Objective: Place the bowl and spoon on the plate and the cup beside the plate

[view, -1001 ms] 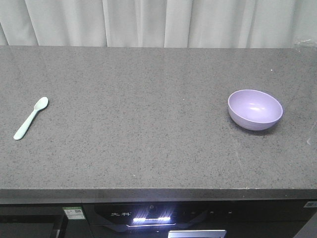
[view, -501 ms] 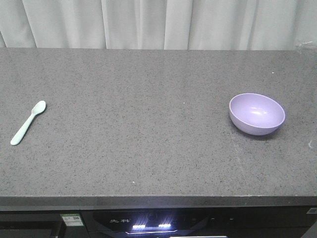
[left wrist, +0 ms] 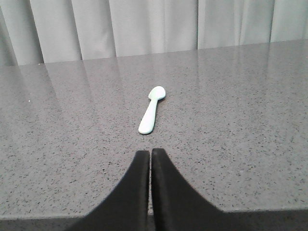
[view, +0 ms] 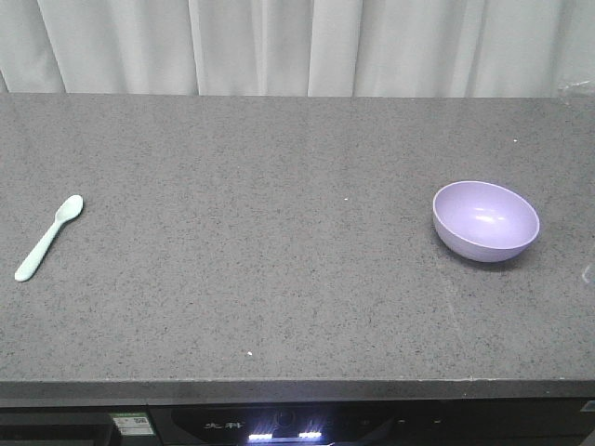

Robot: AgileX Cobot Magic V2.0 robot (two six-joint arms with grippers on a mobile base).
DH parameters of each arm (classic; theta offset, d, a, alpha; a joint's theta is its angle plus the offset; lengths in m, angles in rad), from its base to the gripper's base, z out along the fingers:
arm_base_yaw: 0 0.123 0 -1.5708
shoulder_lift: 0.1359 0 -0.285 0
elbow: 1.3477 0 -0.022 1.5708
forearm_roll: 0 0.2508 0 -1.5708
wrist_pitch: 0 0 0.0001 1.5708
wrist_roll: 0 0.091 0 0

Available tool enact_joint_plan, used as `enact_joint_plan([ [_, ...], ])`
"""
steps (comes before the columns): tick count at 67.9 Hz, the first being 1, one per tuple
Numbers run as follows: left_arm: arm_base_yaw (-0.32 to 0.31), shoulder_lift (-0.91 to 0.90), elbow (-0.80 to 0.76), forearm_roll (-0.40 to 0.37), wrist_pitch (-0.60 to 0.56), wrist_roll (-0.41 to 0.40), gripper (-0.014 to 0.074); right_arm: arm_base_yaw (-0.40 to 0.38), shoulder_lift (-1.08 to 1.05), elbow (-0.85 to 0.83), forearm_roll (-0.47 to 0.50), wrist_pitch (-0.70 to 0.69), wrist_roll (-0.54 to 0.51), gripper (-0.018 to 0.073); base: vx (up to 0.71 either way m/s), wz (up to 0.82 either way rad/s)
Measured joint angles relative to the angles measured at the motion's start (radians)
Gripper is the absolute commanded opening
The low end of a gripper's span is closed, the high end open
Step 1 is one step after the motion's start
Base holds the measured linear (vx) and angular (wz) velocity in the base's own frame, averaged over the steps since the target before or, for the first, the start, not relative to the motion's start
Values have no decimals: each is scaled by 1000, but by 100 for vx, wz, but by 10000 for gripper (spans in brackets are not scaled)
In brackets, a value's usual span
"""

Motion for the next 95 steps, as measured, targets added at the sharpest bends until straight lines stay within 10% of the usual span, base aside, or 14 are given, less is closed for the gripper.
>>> enact_joint_plan([
  [95, 0, 0, 0, 0, 0, 0, -6, 0, 0, 0, -1, 0, 0, -3, 2, 0],
])
